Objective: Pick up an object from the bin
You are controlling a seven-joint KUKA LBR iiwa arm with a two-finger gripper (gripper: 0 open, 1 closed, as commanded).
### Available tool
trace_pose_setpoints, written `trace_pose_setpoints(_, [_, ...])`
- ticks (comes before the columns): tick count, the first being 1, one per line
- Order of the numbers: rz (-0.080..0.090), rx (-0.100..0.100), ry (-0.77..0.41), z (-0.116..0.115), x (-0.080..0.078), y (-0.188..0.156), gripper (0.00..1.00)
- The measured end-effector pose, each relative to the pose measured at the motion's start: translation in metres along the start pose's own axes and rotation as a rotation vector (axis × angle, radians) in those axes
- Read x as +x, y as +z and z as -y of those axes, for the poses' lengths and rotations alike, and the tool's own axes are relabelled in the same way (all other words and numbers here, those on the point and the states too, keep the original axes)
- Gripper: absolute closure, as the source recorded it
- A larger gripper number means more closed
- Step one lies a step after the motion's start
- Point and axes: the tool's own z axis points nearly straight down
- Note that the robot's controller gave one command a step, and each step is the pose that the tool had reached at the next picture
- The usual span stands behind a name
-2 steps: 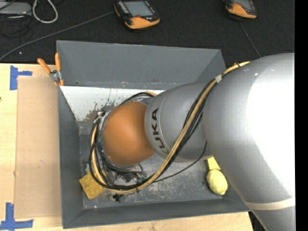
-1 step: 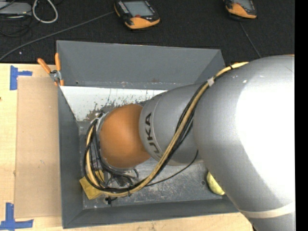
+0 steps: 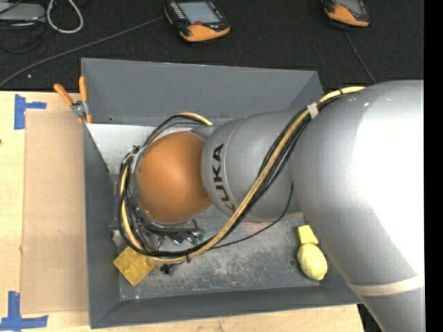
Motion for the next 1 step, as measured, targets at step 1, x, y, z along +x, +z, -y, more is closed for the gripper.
trace_pose_setpoints(1, [-0.002, -0.001, 0.136, 0.0098, 0.0413, 0.0000, 0.00])
